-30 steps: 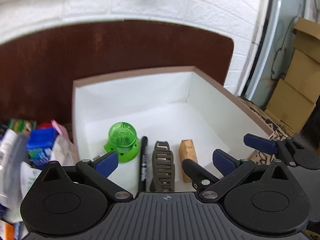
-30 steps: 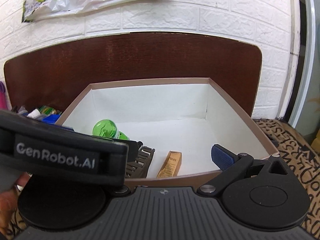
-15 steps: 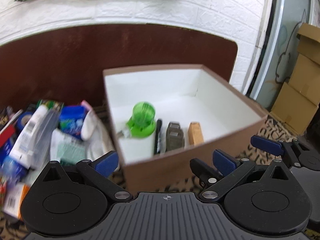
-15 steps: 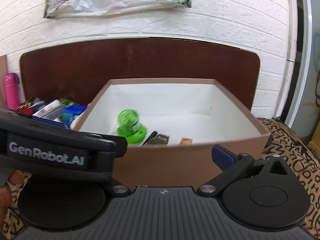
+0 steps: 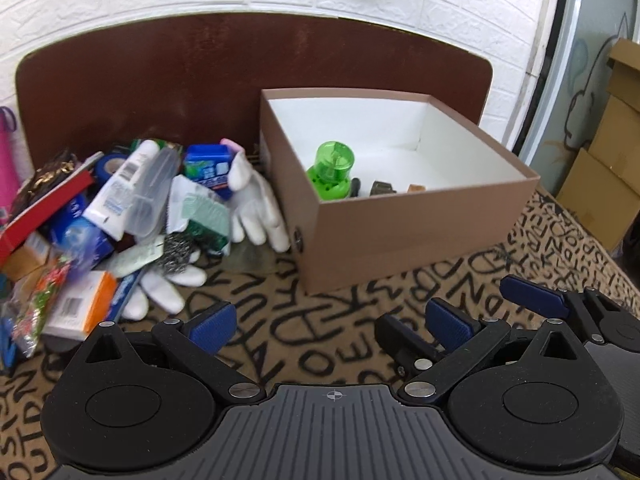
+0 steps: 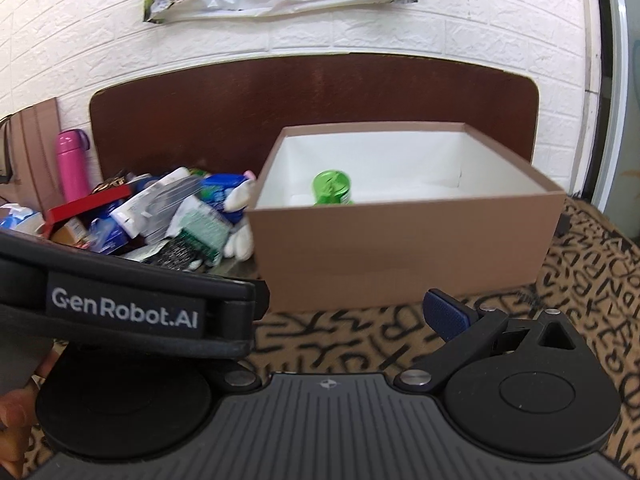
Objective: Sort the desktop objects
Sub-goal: 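Withdraw the left tool from the box back toward the pile, then move both tools toward the pile of items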
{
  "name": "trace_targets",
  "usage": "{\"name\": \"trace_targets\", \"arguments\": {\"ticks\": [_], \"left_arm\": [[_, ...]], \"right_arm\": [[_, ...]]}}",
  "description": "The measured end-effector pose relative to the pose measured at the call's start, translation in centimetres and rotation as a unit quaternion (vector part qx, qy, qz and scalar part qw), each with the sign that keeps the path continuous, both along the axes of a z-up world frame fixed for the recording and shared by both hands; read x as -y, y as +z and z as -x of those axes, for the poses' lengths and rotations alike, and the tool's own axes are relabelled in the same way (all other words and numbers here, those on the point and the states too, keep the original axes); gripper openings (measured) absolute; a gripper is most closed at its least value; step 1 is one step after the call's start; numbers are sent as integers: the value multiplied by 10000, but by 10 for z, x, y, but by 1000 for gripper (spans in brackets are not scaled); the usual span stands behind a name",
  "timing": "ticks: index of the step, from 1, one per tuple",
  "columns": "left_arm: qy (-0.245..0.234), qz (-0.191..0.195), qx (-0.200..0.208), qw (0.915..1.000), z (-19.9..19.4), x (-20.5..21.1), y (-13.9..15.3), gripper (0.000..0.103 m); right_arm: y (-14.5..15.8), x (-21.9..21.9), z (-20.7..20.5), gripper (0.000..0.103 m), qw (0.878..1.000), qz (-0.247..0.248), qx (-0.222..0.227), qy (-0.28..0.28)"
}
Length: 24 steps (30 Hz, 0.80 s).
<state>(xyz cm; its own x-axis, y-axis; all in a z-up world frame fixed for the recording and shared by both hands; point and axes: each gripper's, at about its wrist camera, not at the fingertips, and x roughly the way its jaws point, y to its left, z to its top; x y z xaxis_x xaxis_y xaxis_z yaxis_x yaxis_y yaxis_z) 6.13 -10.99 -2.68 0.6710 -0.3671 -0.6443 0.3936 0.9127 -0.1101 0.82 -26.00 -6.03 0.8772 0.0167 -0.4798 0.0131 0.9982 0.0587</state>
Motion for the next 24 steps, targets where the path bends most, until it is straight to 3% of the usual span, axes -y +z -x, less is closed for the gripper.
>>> {"name": "trace_targets", "arguments": {"ticks": [5, 24], "left_arm": [[104, -133, 74, 9998, 14, -16, 0, 103], [773, 74, -89, 9969, 47, -98, -8, 103]], "right_arm": [[-1, -18, 10, 103, 9999, -4, -75, 144], [-4, -93, 29, 103, 9956, 142, -196, 906]]}}
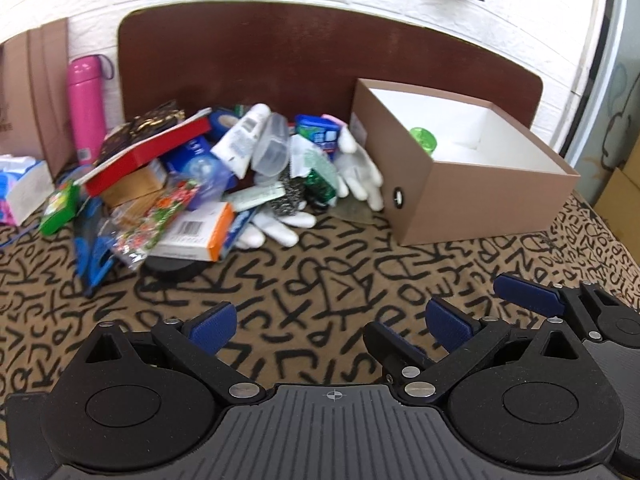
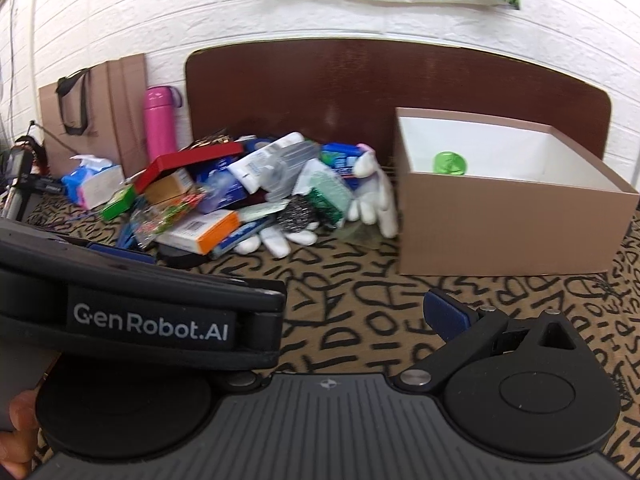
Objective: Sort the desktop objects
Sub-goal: 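Move both tools toward the pile of items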
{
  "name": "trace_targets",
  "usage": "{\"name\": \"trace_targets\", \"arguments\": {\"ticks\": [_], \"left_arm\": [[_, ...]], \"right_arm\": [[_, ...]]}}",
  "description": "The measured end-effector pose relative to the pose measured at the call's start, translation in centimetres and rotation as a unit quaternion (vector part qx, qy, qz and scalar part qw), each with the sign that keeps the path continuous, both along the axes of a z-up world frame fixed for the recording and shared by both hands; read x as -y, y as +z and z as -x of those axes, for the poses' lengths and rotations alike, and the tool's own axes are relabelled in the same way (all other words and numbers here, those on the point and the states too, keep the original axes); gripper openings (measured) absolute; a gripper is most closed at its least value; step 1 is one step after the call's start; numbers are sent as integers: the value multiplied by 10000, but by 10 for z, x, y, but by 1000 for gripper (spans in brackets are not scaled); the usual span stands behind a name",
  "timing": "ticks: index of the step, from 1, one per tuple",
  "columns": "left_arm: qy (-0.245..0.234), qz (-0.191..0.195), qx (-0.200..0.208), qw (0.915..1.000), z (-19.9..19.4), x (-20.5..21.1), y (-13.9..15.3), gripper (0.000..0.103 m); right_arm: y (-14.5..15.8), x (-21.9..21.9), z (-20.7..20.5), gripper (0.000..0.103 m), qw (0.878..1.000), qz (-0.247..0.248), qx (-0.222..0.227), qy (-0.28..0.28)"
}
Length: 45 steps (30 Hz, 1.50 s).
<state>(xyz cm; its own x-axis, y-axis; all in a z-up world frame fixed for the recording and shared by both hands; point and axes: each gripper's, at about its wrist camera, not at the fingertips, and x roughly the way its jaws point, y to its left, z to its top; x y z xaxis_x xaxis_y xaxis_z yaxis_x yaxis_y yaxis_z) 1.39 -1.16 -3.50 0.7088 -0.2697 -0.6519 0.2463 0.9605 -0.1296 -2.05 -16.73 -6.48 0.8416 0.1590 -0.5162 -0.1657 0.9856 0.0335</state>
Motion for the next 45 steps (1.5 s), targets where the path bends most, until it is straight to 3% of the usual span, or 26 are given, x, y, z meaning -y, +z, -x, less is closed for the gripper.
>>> {"name": "trace_targets", "arguments": {"ticks": [28, 45], "left_arm": [[837, 748, -96, 9936, -39, -106, -18, 103], [1112, 733, -74, 9911, -86, -138, -22, 103]], "right_arm": [[-3, -93, -53, 103, 9929, 172, 67, 1176], [-7, -120, -99, 100, 9903, 7, 160, 1383]]}}
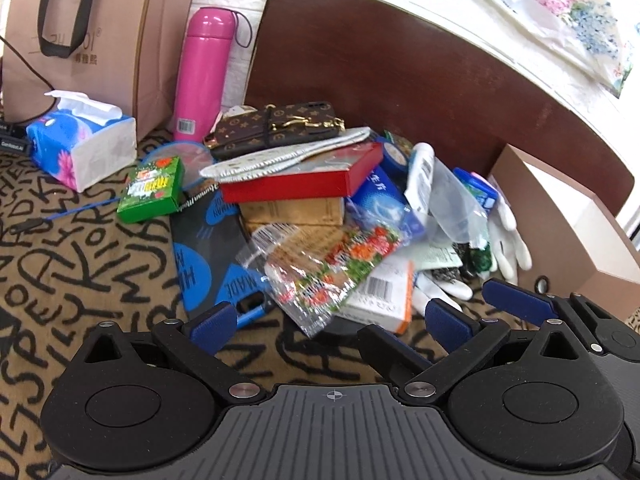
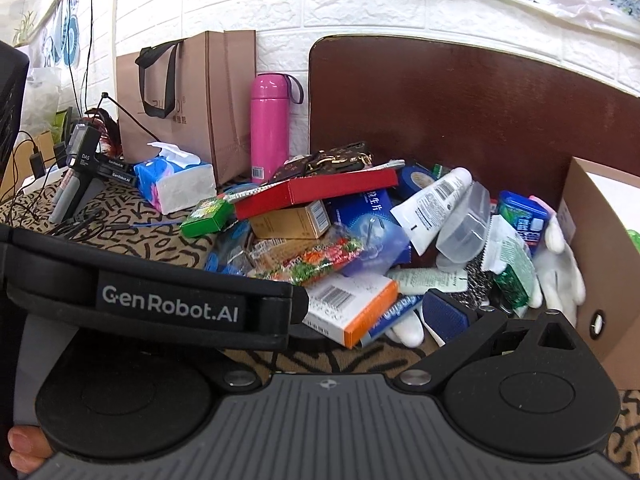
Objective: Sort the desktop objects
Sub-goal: 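Move both tools toward the pile of items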
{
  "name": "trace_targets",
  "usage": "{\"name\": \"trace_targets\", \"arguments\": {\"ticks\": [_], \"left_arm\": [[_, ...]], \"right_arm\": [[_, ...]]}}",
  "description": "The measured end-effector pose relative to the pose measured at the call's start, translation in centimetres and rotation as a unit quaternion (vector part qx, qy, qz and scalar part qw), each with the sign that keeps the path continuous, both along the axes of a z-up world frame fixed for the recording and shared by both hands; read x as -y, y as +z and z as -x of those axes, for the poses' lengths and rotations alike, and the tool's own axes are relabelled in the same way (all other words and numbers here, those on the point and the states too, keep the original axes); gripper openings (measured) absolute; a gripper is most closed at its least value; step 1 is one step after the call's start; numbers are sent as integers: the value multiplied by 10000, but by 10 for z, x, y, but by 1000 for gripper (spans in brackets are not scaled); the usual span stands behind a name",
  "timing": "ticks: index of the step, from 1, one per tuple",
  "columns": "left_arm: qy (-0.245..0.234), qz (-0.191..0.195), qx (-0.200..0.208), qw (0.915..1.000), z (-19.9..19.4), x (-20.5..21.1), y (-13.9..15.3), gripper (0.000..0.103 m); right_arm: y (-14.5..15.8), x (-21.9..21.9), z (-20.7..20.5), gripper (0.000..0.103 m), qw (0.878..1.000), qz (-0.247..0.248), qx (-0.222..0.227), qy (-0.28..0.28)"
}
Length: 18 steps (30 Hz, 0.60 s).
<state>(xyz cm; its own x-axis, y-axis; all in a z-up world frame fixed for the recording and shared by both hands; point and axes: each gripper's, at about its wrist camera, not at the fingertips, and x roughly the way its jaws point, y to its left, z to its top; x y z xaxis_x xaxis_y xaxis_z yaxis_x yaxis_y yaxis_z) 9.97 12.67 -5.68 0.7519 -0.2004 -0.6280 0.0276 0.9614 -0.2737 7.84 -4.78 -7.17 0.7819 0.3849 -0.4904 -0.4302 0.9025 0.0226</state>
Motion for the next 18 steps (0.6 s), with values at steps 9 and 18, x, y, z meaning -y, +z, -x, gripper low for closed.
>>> {"name": "trace_targets", "arguments": {"ticks": [9, 18], "left_arm": [[-251, 217, -7, 9994, -27, -7, -3, 103], [-487, 219, -183, 9984, -53, -8, -11, 100]], "right_arm": [[-10, -8, -24, 89, 9995, -132, -231, 141], [-20, -15, -44, 78, 9985, -268, -391, 279]]}}
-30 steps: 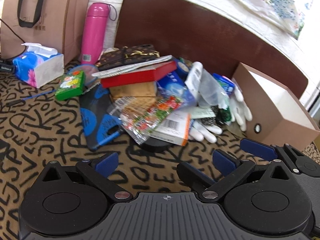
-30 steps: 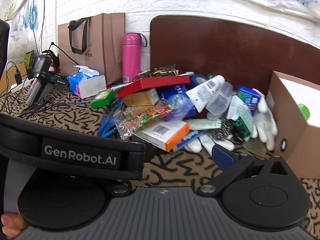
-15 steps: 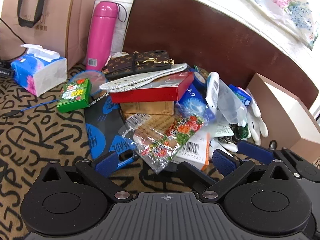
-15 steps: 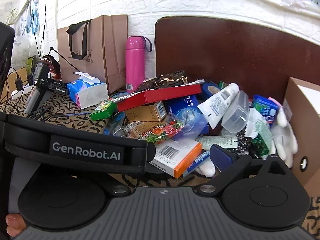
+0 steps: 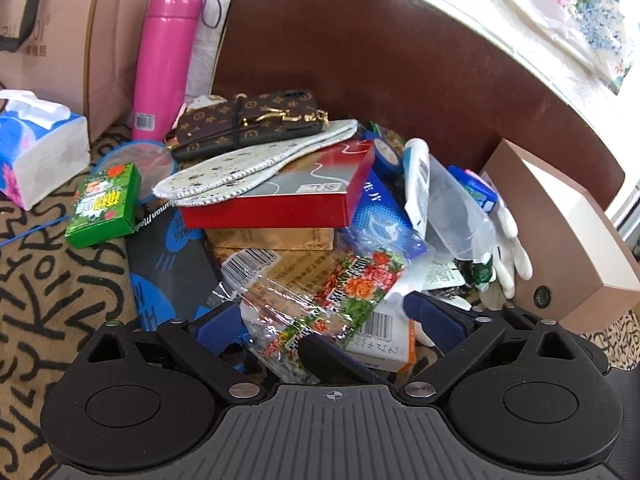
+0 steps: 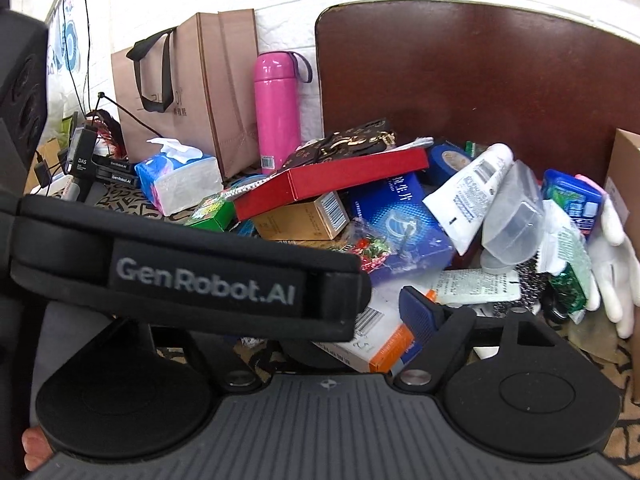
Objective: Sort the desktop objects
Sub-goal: 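Move both tools toward the pile of items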
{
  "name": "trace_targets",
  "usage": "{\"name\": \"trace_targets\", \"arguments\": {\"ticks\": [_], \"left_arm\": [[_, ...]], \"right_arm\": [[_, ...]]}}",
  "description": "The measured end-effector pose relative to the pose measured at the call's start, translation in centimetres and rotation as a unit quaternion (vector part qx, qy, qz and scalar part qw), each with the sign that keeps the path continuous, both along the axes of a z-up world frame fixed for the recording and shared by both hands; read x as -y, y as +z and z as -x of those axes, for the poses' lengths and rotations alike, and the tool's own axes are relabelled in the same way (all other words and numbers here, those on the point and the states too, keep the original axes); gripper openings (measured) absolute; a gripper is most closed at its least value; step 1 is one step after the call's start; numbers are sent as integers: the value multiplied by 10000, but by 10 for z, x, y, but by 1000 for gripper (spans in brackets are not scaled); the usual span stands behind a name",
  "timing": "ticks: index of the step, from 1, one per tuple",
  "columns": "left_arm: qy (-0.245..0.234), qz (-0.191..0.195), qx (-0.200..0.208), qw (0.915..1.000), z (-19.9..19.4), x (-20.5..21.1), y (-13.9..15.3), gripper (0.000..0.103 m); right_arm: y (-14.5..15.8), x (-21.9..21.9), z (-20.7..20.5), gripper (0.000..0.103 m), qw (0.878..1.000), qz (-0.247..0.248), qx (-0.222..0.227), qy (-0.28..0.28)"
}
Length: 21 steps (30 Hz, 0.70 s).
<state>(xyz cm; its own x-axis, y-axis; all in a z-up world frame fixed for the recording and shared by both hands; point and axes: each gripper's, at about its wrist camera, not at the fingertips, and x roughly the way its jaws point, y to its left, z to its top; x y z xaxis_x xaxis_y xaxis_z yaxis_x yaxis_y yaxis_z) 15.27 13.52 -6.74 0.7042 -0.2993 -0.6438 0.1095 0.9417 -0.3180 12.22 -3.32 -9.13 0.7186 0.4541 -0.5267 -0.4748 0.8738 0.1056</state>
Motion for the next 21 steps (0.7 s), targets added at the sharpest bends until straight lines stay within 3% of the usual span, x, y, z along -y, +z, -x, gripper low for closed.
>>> {"name": "trace_targets", "arguments": {"ticks": [5, 7, 12, 16, 21], "left_arm": [[8, -63, 55, 10000, -6, -3, 0, 96], [-49, -105, 69, 9999, -9, -2, 0, 87], [-74, -217, 19, 9997, -10, 0, -1, 78], [-105, -241, 93, 9996, -7, 2, 3, 54], [-253, -389, 233, 9986, 2, 15, 13, 49]], "right_arm": [[-1, -6, -5, 72, 9999, -65, 120, 94], [-1, -8, -7, 64, 9998, -103, 127, 145], [-3, -3, -15, 48, 9995, -295, -132, 56], [-1, 0, -17, 42, 9990, -392, -229, 17], [5, 1, -10, 40, 9991, -374, -155, -88]]}}
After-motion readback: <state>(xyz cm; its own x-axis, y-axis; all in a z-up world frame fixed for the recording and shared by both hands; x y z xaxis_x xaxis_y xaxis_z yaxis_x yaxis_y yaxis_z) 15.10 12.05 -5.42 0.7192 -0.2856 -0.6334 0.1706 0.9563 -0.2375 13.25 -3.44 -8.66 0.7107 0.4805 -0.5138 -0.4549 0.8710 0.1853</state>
